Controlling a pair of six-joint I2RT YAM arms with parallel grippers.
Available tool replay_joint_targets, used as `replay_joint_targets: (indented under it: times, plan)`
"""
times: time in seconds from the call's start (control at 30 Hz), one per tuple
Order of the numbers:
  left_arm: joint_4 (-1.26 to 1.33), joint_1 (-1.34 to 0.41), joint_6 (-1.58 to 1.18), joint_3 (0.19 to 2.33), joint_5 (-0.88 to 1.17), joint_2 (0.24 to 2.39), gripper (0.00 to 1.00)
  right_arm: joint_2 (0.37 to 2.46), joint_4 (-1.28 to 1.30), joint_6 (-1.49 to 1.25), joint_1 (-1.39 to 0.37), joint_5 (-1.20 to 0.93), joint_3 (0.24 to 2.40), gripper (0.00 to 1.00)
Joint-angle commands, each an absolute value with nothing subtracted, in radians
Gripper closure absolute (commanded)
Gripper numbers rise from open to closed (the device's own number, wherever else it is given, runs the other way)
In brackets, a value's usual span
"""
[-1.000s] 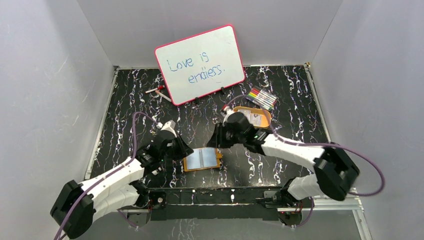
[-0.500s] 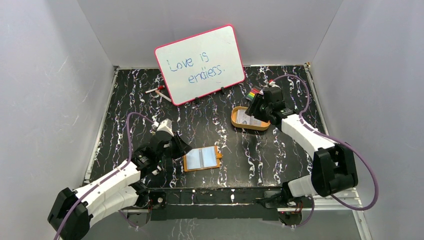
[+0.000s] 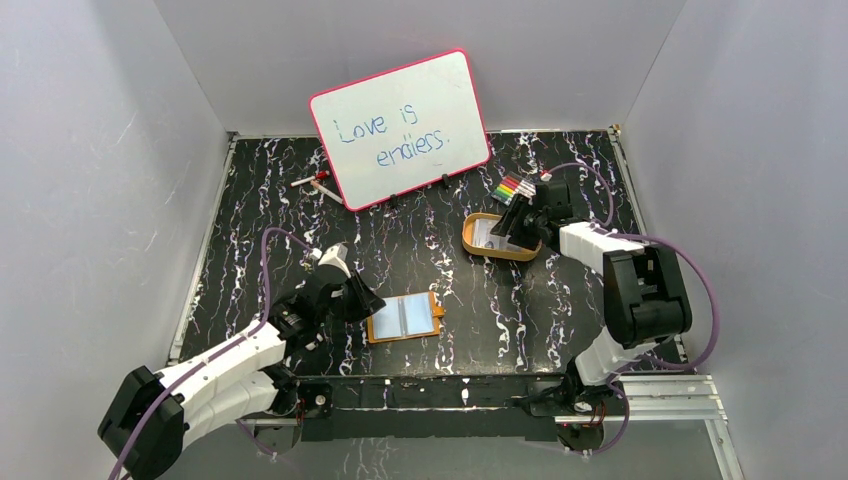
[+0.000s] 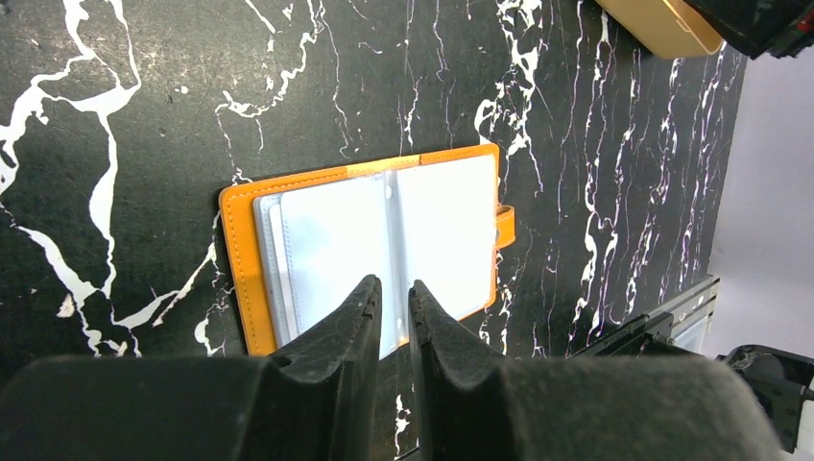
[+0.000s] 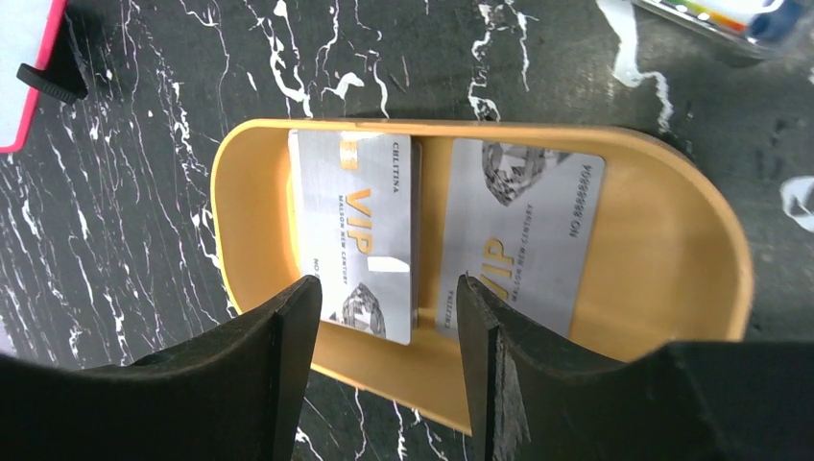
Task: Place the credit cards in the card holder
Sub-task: Pick up the credit card from the storage box.
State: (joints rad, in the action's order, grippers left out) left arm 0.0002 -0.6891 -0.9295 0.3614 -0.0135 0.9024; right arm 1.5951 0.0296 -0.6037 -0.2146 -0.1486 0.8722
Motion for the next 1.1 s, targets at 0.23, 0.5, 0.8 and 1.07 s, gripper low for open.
replay_joint_targets:
  times: [0.23,0.5,0.8,1.07]
  plan:
    - [0.030,-0.689,-0.932,0.347,0.000,0.900,0.84,1.679,-0.122,-0.599,-0.199,-0.238,0.884,0.48]
    - [0.032,-0.689,-0.930,0.351,0.000,0.914,0.84,1.712,-0.103,-0.589,-0.198,-0.225,0.884,0.55]
    - [0.037,-0.689,-0.932,0.351,-0.002,0.922,0.85,1.676,-0.120,-0.601,-0.187,-0.208,0.844,0.71]
    - [0.041,-0.689,-0.930,0.351,0.000,0.930,0.85,1.638,-0.129,-0.606,-0.172,-0.216,0.826,0.81]
